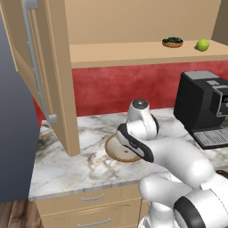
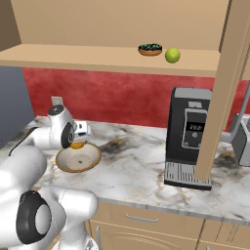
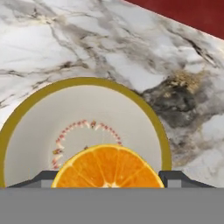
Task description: Open the cabinet. Pick the orange and pear from the cabinet and place them into the bowl. Then close the cabinet.
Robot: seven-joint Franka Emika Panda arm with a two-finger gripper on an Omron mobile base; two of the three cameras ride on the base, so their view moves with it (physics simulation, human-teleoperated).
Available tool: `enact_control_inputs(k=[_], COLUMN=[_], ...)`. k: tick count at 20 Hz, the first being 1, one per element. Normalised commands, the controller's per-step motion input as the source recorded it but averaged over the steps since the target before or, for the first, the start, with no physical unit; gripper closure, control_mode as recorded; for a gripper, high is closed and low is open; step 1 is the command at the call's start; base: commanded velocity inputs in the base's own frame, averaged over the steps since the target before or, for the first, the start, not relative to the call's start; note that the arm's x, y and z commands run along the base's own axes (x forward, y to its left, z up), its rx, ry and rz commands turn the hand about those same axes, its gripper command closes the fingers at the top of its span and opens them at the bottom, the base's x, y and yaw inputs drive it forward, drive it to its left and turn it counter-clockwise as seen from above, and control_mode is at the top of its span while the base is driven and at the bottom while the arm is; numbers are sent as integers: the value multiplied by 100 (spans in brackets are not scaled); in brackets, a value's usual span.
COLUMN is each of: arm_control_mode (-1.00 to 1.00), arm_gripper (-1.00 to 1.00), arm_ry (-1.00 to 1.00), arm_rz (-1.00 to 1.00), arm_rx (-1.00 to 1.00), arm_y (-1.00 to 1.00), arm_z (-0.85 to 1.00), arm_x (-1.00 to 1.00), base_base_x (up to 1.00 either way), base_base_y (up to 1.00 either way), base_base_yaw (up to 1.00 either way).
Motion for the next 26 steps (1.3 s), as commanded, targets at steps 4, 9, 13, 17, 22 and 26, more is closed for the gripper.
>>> enact_control_inputs(k=[4,9,13,17,22,26], arm_control_mode=[-100,-100,-100,-100,-100,-100], arm_gripper=[100,100,100,100,100,100], arm_ry=[8,9,2,0,3,2], arm_rz=[0,0,0,-1,0,0], arm_rx=[-5,0,0,0,1,2], arm_y=[8,0,0,5,9,0], arm_z=[-53,-33,-14,0,-13,-28], arm_x=[32,40,39,28,9,0], base_base_x=[0,0,0,0,0,0], base_base_y=[0,0,0,0,0,0], base_base_yaw=[0,0,0,0,0,0])
